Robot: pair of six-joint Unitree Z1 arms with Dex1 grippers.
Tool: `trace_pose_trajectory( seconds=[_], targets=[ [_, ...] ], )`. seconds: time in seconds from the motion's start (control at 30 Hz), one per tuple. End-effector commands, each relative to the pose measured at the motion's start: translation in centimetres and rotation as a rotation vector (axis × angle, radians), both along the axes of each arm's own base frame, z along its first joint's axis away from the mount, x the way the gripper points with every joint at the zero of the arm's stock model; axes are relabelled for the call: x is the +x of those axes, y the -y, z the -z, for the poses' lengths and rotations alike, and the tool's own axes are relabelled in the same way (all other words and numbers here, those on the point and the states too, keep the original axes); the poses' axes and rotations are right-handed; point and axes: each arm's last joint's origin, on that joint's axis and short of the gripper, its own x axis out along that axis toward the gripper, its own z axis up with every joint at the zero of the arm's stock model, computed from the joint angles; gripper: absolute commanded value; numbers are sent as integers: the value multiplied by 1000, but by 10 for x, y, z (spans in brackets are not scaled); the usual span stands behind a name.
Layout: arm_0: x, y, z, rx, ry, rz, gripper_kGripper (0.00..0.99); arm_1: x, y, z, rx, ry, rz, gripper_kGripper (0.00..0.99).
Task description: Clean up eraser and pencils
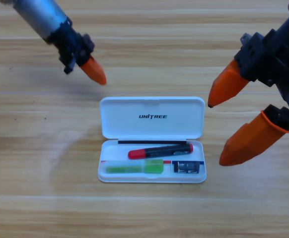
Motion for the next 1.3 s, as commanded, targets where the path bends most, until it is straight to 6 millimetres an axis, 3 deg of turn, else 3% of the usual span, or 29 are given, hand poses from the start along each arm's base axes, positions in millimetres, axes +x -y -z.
trace_pose_trajectory(
  seconds=[0.03,0.63,1.0,1.3],
  targets=[
    [-11,19,47,-41,-159,67,0,-7,-3,2,8,-22,-24,990],
    [-98,88,6,-50,-217,254,0,-5,-8,12,-3,-65,-35,989],
    [-127,106,46,-6,-237,307,0,-4,-9,10,5,-69,-32,989],
    [-128,113,70,54,-216,313,0,-5,-8,8,10,-66,-29,989]
  ],
)
